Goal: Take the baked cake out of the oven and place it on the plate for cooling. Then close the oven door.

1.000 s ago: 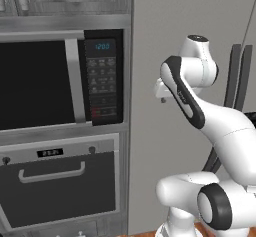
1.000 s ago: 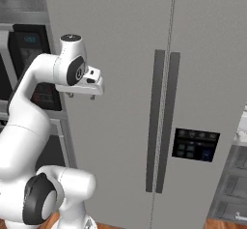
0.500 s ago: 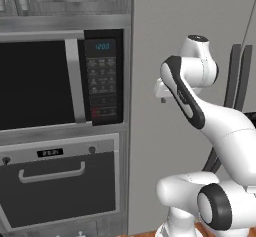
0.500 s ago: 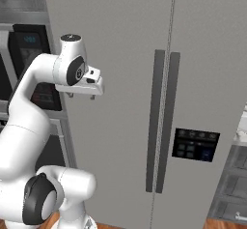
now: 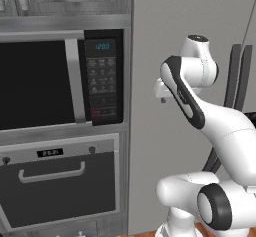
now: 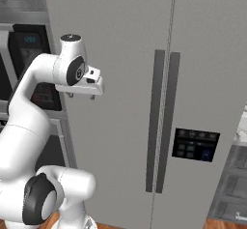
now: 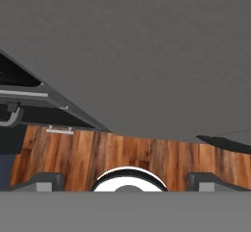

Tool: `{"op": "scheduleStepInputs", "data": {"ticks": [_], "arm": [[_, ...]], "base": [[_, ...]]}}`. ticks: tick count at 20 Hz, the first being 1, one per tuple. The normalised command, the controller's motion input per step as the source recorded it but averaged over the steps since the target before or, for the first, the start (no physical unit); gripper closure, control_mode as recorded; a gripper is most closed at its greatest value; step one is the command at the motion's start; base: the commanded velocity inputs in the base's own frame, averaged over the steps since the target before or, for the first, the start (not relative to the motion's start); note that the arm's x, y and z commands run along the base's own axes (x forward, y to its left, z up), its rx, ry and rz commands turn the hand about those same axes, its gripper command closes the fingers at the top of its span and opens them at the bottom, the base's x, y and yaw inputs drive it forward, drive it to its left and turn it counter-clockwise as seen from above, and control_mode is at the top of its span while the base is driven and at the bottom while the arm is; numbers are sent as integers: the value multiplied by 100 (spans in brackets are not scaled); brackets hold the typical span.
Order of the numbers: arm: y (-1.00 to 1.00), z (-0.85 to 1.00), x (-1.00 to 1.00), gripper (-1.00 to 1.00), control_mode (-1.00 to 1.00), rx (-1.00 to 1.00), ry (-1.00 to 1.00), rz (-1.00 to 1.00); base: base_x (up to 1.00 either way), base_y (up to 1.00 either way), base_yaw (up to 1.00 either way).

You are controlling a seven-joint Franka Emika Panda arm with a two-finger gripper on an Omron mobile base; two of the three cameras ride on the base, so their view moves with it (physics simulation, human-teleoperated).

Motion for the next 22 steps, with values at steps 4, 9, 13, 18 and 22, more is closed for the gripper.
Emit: {"op": "scheduleStepInputs", "data": {"ticks": [4, 9, 13, 18, 22], "arm": [[13, -20, -20, -100, -100, -12, 0, 1], [57, -17, -47, -100, -100, -21, -32, 5], [71, -34, -39, -100, -100, -27, -20, 9], [53, -54, -3, -100, -100, -5, 18, 0], [62, -49, -10, -100, -100, -6, 14, 0]], "base": [[0, 0, 0], [0, 0, 0], [0, 0, 0], [0, 0, 0], [0, 0, 0]]}}
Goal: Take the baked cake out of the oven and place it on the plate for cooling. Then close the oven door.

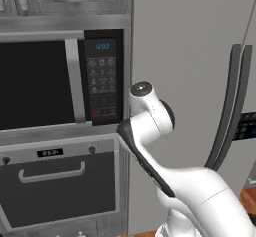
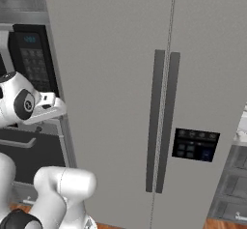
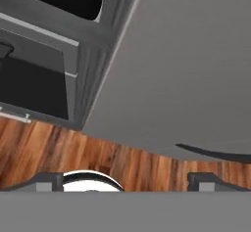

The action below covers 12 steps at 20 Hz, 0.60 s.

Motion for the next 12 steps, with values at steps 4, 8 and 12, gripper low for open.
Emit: {"op": "scheduleStepInputs", "data": {"ticks": [4, 8, 12], "arm": [[71, -37, -33, -100, -100, -17, -12, 8], [67, -41, -31, -100, -100, -28, -22, 25], [67, -30, -12, -100, -100, -34, -5, 17]], "base": [[0, 0, 0], [0, 0, 0], [0, 0, 0]]}}
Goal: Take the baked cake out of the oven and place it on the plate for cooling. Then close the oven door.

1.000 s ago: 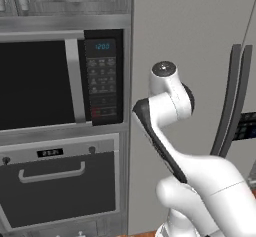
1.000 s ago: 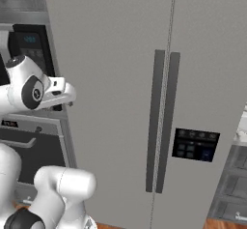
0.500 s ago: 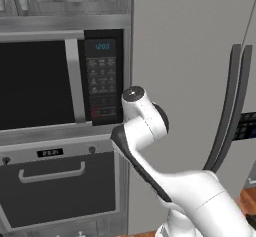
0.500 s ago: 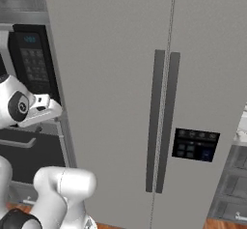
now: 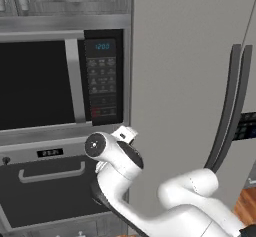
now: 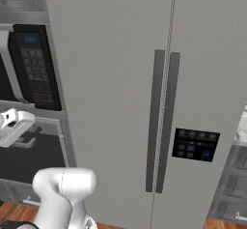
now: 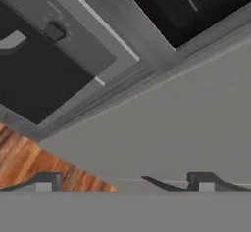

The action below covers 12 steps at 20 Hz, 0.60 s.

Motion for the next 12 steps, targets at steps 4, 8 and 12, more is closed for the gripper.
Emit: {"op": "scheduleStepInputs", "data": {"ticks": [4, 8, 12], "arm": [[70, -17, -5, -100, -100, -33, 0, 15], [75, -24, 1, -100, -100, -37, 0, 17], [75, -28, 13, -100, -100, -37, 0, 16]], "base": [[0, 0, 0], [0, 0, 0], [0, 0, 0]]}}
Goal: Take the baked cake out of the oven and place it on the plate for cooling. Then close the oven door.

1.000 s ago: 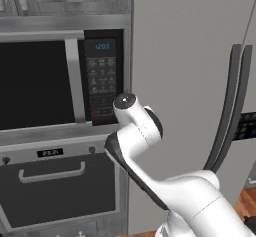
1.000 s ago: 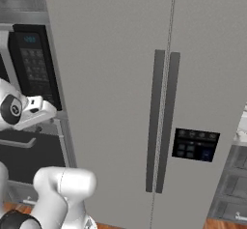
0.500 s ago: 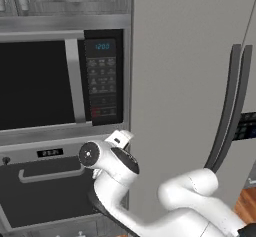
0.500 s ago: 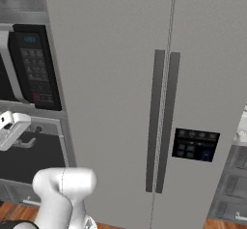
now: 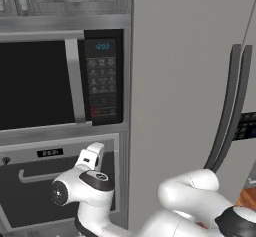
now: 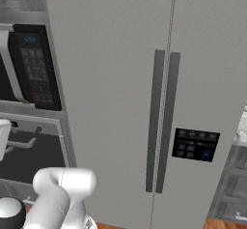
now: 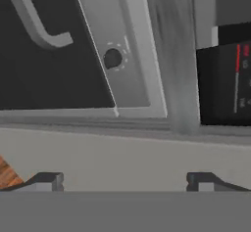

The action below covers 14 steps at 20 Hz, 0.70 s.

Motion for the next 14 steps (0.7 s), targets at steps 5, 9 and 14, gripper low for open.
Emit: {"op": "scheduleStepInputs", "data": {"ticks": [5, 9, 14], "arm": [[62, -39, 30, -100, -100, -25, 1, 21], [40, -41, 49, -100, -100, -11, 1, 29], [20, -35, 52, -100, -100, 0, 0, 25]], "base": [[0, 0, 0], [0, 0, 0], [0, 0, 0]]}}
